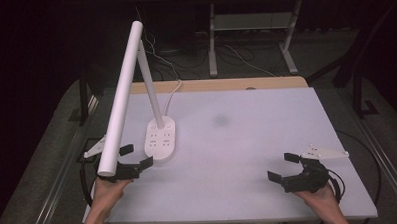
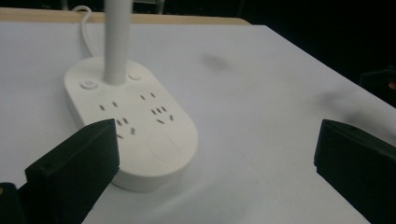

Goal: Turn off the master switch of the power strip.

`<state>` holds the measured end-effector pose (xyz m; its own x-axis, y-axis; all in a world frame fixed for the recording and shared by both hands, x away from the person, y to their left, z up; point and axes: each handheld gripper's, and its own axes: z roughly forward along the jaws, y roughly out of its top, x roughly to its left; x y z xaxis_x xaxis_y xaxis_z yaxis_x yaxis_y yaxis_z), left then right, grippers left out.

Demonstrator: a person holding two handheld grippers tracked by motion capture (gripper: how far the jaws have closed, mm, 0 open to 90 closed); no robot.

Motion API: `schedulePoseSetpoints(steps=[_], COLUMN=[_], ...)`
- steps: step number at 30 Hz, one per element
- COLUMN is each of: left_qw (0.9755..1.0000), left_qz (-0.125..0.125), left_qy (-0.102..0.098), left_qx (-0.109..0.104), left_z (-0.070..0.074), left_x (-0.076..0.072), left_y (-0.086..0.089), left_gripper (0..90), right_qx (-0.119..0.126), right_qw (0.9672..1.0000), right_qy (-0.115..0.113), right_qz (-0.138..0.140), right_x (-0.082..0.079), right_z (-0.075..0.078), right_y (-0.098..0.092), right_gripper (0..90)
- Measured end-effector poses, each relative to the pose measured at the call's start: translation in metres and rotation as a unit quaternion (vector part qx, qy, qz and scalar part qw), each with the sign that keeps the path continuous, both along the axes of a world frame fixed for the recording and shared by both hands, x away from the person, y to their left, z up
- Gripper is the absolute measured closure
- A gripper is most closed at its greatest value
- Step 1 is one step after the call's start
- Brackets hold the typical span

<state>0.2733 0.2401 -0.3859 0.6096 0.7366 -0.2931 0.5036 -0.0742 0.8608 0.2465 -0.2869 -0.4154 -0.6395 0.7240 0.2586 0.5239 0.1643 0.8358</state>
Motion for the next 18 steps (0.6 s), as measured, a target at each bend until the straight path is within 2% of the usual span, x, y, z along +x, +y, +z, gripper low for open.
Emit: schedulePoseSetpoints(steps=[2, 7, 13, 17, 18], left_qw=[1.0, 0.9995, 0.998, 0.9965, 0.9964], left_qz=[-0.004, -0.025, -0.053, -0.067, -0.07], left_qy=[-0.006, -0.015, -0.022, -0.018, -0.019], left_qx=[-0.003, 0.008, 0.027, 0.046, 0.044], left_z=[-0.005, -0.018, -0.023, -0.03, -0.031], left_x=[-0.007, -0.02, -0.026, -0.025, -0.025], left_y=[-0.005, -0.021, -0.041, -0.053, -0.055], left_gripper=[0.0, 0.0, 0.0, 0.0, 0.0], right_qx=[0.0, -0.003, -0.003, -0.003, -0.004], right_qw=[1.0, 1.0, 1.0, 1.0, 1.0], right_qy=[0.0, -0.001, -0.001, 0.0, 0.0], right_qz=[0.0, 0.002, 0.003, 0.004, 0.005], right_x=[0.0, 0.0, -0.001, -0.001, -0.001], right_z=[0.0, 0.0, 0.0, 0.0, 0.0], right_y=[0.0, 0.001, 0.002, 0.002, 0.002], right_gripper=[0.3, 0.3, 0.3, 0.3, 0.2])
